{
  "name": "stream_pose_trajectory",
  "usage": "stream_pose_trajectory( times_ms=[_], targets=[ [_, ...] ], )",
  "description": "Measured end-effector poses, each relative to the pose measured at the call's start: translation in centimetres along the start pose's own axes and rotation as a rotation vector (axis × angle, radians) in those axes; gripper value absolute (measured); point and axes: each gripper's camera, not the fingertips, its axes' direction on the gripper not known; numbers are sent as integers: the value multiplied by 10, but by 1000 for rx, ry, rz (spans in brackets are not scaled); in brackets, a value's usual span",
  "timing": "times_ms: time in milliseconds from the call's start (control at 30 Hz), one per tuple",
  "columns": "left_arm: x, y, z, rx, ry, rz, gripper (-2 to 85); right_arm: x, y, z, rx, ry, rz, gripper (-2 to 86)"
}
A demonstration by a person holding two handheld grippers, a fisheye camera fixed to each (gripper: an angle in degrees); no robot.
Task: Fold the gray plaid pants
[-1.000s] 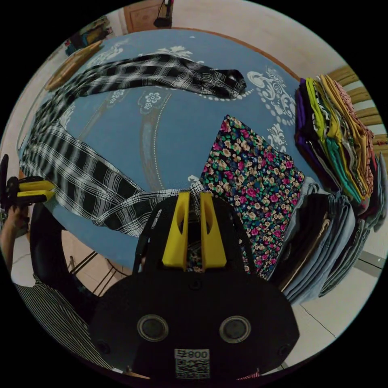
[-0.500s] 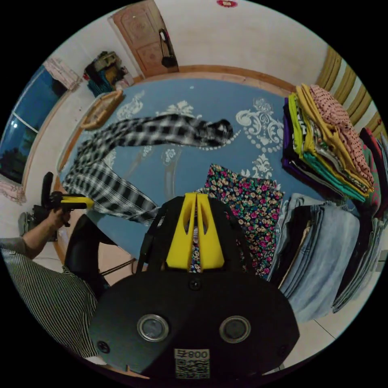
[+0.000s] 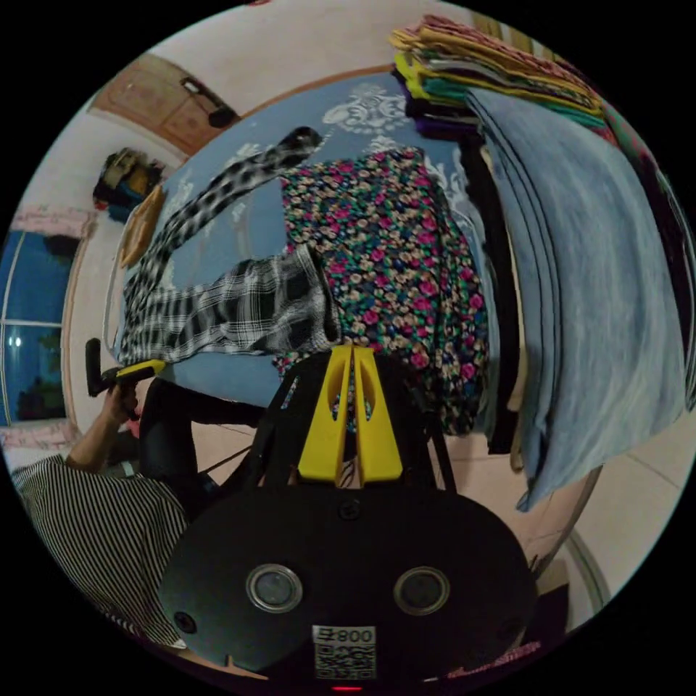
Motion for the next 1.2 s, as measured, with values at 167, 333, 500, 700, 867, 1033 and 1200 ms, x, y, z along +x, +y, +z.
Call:
stream_pose_trajectory(
  times_ms=[167,333,500,700,867,1033,1200],
  targets=[
    [-22,27,-35,79,-25,-49,43,-12,-14,-16,95,39,-69,6],
    [-77,60,-67,182,-67,-294,62,-45,-58,3,50,153,-178,25],
    [-130,76,-90,231,-142,-474,61,-65,-102,31,-13,280,-222,44],
    [-164,72,-92,193,-146,-555,19,-71,-140,56,-63,328,-206,26],
    [-170,78,-108,192,-146,-529,6,-67,-165,53,-49,311,-190,6],
    [-172,93,-130,238,-127,-515,4,-59,-182,31,24,283,-170,2],
    [-182,97,-137,205,-133,-523,5,-44,-206,27,20,283,-106,1]
  ],
)
